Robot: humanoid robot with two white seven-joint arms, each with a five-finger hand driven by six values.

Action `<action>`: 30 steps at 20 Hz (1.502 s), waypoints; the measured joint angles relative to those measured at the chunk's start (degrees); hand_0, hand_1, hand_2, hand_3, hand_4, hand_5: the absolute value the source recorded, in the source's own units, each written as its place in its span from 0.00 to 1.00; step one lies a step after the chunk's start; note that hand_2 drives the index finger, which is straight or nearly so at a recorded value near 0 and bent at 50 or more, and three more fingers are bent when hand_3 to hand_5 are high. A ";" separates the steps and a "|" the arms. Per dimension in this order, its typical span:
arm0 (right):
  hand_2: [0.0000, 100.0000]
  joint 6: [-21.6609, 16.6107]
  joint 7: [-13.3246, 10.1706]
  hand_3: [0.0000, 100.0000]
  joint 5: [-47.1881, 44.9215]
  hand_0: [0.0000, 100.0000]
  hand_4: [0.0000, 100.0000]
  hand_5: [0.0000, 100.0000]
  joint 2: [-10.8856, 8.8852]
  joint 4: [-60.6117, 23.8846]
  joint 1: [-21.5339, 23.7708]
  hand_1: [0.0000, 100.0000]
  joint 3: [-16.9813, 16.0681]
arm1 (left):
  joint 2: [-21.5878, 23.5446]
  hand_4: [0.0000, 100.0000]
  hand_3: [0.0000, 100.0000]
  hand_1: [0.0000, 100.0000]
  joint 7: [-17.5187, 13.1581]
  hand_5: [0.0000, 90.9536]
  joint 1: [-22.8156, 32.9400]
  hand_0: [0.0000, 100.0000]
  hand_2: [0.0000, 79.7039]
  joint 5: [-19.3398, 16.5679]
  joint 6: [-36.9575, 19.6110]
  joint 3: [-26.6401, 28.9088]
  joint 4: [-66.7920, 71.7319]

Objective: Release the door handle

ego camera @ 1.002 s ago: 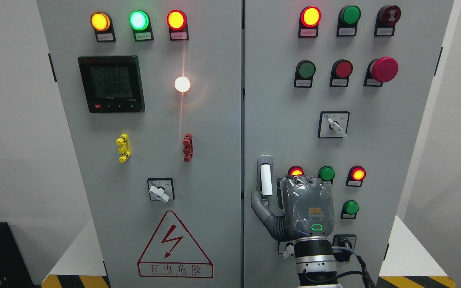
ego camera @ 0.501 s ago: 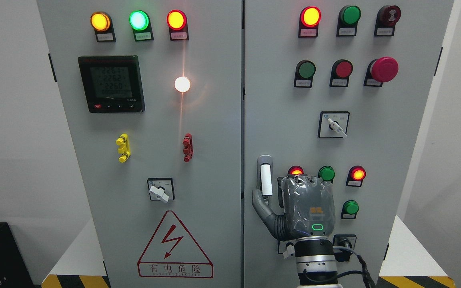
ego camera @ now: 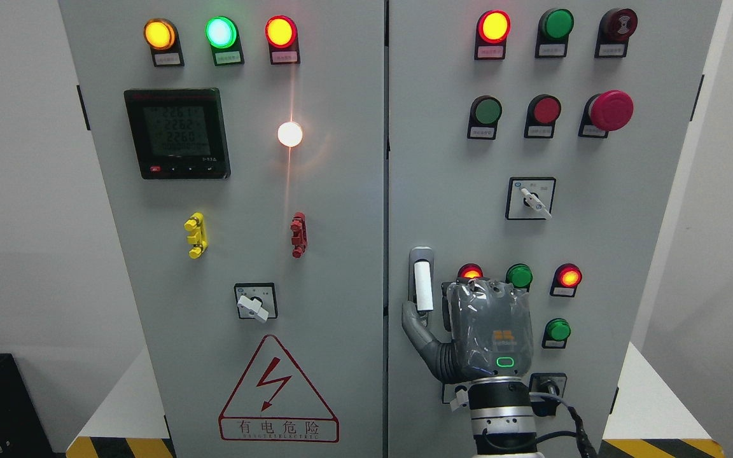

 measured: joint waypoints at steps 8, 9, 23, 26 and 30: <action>0.99 0.58 -0.05 1.00 -0.02 0.43 0.95 1.00 0.03 -0.02 0.11 0.32 -0.02 | 0.00 0.00 0.00 0.56 0.00 0.00 0.00 0.12 0.00 0.00 0.00 0.00 0.00; 0.99 0.58 -0.05 1.00 -0.03 0.44 0.95 1.00 0.03 -0.02 0.11 0.32 -0.02 | 0.00 0.00 0.00 0.56 0.00 0.00 0.00 0.12 0.00 0.00 0.00 0.00 0.00; 0.99 0.76 -0.29 1.00 -0.10 0.45 0.96 1.00 0.05 0.00 0.08 0.35 -0.06 | 0.00 0.00 0.00 0.56 0.00 0.00 0.00 0.12 0.00 0.00 0.00 0.00 0.00; 1.00 0.80 -0.13 1.00 -0.11 0.45 0.96 1.00 0.05 0.01 0.04 0.35 -0.09 | 0.00 0.00 0.00 0.56 0.00 0.00 0.00 0.12 0.00 0.00 0.00 0.00 0.00; 1.00 0.81 -0.08 1.00 -0.13 0.45 0.96 1.00 0.05 -0.02 0.01 0.36 -0.13 | 0.00 0.00 0.00 0.56 0.00 0.00 0.00 0.12 0.00 0.00 0.00 0.00 0.00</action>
